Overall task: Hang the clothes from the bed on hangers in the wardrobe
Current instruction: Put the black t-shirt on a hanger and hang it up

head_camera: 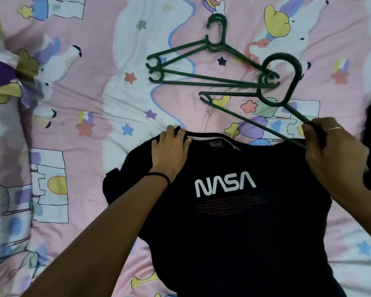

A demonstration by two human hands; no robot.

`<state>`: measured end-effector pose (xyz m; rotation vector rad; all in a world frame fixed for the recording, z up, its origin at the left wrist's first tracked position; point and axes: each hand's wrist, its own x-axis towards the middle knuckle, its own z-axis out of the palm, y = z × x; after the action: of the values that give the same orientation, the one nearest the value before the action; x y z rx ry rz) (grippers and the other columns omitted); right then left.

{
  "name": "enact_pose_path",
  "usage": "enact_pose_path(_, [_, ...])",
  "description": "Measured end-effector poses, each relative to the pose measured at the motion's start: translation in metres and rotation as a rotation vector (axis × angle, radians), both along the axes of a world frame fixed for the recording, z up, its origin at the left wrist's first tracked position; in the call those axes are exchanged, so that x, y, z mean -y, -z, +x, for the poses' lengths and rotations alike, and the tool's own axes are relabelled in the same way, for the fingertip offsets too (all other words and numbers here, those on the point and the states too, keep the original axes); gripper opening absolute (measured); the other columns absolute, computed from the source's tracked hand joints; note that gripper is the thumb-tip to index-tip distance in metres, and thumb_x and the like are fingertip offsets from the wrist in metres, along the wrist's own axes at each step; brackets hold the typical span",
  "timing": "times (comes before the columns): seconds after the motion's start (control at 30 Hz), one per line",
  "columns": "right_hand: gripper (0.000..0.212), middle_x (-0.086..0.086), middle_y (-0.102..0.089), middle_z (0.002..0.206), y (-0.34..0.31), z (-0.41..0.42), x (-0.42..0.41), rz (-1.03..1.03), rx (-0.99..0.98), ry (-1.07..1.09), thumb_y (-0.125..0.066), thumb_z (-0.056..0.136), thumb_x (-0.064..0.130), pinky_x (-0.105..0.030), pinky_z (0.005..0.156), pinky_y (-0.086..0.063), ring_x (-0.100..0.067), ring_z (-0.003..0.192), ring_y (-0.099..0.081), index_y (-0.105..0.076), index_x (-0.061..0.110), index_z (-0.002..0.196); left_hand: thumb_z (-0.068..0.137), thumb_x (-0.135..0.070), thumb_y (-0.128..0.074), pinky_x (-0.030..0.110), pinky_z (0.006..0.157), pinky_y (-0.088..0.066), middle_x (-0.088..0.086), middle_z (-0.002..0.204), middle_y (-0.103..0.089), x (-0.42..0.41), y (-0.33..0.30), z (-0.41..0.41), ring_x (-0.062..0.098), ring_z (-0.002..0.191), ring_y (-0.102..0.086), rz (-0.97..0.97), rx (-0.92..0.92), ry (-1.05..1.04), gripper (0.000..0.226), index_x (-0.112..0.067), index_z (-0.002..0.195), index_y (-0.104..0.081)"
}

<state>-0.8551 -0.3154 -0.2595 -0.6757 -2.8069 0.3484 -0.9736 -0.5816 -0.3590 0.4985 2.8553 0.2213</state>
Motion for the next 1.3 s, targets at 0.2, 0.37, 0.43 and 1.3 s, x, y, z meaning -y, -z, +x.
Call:
enact_pose_path(0.2, [0.031, -0.016, -0.067, 0.082, -0.005, 0.006, -0.011, 0.020, -0.028, -0.037, -0.045, 0.096, 0.037, -0.037, 0.057, -0.041, -0.042, 0.073, -0.063, -0.060, 0.010, 0.098, 0.099, -0.028, -0.047, 0.028, 0.075, -0.040, 0.014, 0.104, -0.056, -0.004, -0.010, 0.001, 0.028, 0.088, -0.058, 0.289, 0.076, -0.278, 0.031, -0.001, 0.094, -0.062])
enact_pose_path(0.37, [0.033, -0.017, -0.065, 0.073, -0.012, 0.013, -0.022, 0.024, -0.059, -0.084, -0.041, 0.098, 0.036, -0.038, 0.053, -0.042, -0.042, 0.067, -0.061, -0.059, 0.009, 0.095, 0.090, -0.024, -0.062, 0.015, 0.065, -0.028, 0.005, 0.090, -0.054, -0.008, -0.026, 0.012, 0.015, 0.074, -0.048, 0.406, 0.040, -0.436, 0.019, -0.006, 0.084, -0.062])
enact_pose_path(0.43, [0.034, -0.016, -0.062, 0.069, -0.017, 0.015, -0.027, 0.027, -0.059, -0.110, -0.039, 0.099, 0.036, -0.038, 0.051, -0.042, -0.041, 0.064, -0.060, -0.058, 0.008, 0.095, 0.085, -0.009, -0.061, 0.015, 0.066, -0.028, 0.006, 0.093, -0.052, -0.009, -0.030, 0.015, 0.015, 0.074, -0.046, 0.450, 0.061, -0.494, 0.006, -0.005, 0.084, -0.057])
enact_pose_path(1.3, [0.031, -0.007, -0.062, 0.062, 0.008, -0.080, 0.010, 0.201, 0.034, -0.871, -0.037, 0.097, 0.036, -0.025, 0.046, -0.029, -0.035, 0.052, -0.058, -0.053, 0.011, 0.085, 0.096, -0.025, -0.055, 0.031, 0.075, -0.051, -0.007, 0.076, -0.066, 0.008, -0.078, 0.026, 0.001, 0.061, -0.053, 0.862, 0.310, -0.543, 0.019, -0.019, 0.088, -0.072])
